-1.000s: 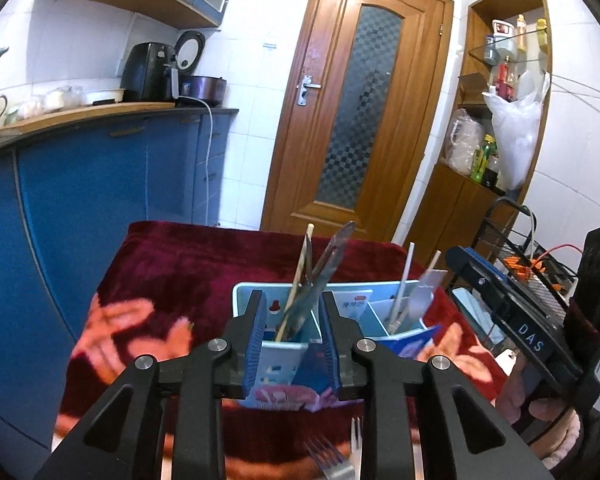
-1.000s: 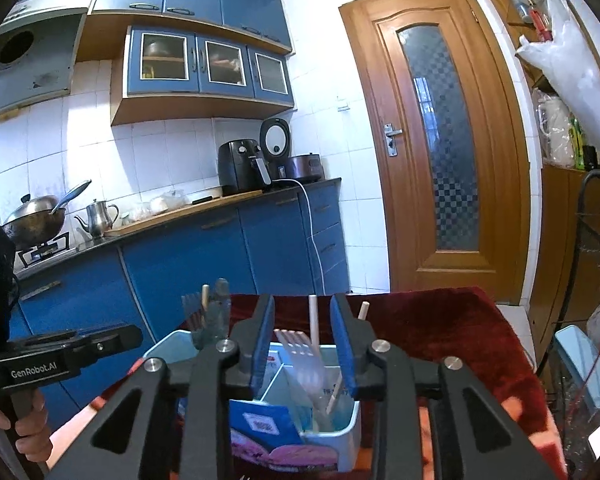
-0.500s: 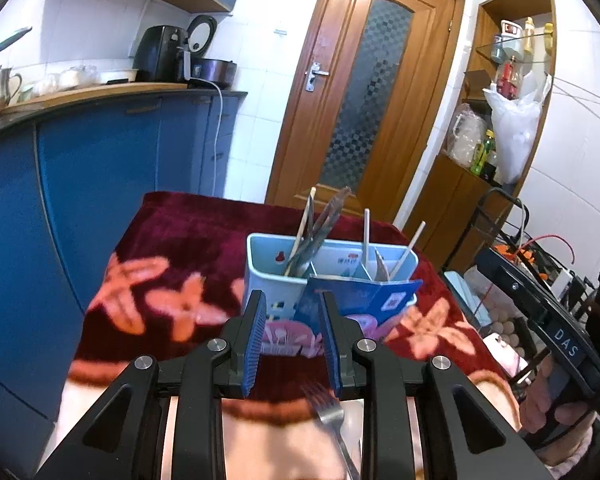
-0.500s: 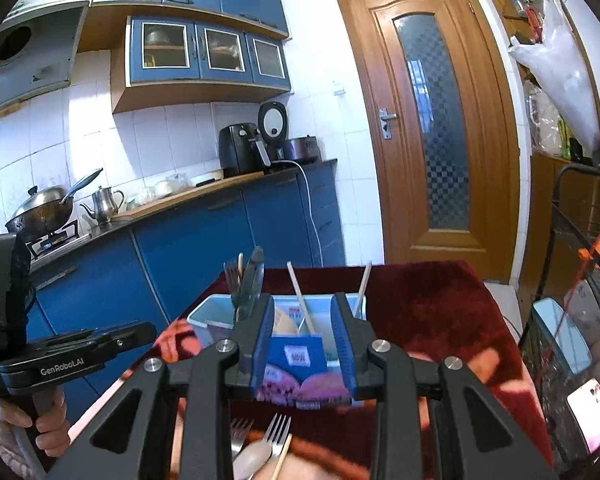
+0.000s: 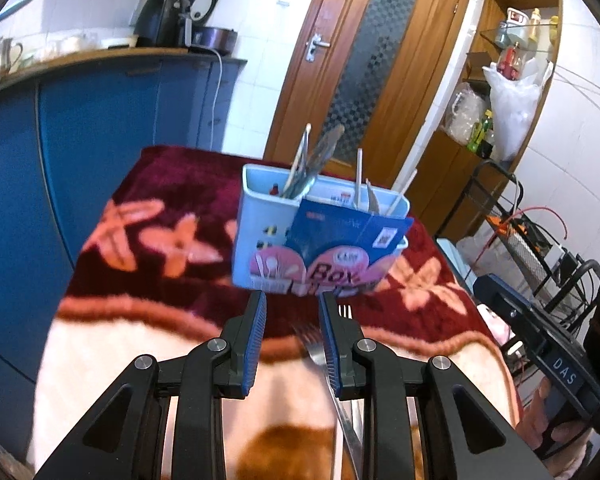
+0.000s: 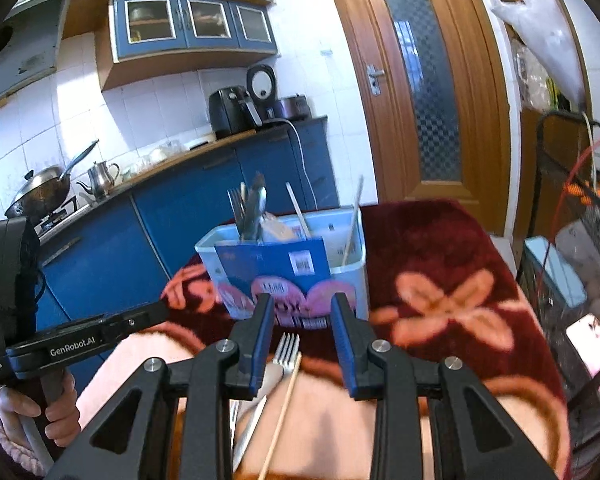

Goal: Organize utensils
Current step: 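Open both tools to release the forks and pull back from the caddy, then grasp another silver fork with the left tool while the right tool grasps a wooden chopstick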

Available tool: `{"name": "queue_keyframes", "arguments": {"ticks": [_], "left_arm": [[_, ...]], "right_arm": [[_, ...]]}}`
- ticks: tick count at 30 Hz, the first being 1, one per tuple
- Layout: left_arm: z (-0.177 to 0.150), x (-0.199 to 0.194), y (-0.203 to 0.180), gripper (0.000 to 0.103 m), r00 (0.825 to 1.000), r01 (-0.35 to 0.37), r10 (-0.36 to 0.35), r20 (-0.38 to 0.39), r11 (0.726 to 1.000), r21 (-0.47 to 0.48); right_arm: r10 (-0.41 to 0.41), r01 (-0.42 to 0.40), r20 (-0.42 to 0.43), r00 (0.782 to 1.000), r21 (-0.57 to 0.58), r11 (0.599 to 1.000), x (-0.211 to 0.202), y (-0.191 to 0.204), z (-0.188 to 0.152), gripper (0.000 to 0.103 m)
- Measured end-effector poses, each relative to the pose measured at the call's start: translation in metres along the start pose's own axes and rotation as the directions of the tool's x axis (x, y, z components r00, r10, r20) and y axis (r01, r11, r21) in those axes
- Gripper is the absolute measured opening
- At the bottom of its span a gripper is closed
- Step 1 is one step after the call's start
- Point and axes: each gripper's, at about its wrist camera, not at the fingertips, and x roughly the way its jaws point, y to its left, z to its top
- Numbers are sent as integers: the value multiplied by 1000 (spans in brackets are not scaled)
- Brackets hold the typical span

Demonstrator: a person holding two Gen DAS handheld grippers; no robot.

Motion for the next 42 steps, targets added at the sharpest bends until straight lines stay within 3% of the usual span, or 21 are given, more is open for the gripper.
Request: {"name": "queue_keyframes", "arguments": {"ticks": [11, 21, 31, 37, 42], "left_arm": [[-20, 36, 1, 27, 992, 34, -40, -120, 998, -49], [-30, 74, 0, 27, 964, 92, -123, -234, 986, -137], [-28, 99, 5, 27, 941, 119, -178, -288, 970, -211], [-30, 110, 10, 14, 926, 161, -240, -290, 949, -272], [-30, 106, 12, 9, 929, 186, -263, -261, 940, -285]], "right_arm": [[-8, 13, -99, 995, 48, 999, 15, -17, -27, 36], [1, 8, -133, 991, 73, 997, 23, -28, -38, 38], [10, 6, -157, 988, 100, 995, 31, -38, -45, 38], [19, -1, -170, 985, 106, 994, 35, -40, -47, 39], [24, -5, -177, 984, 107, 994, 37, -39, -48, 39]]}}
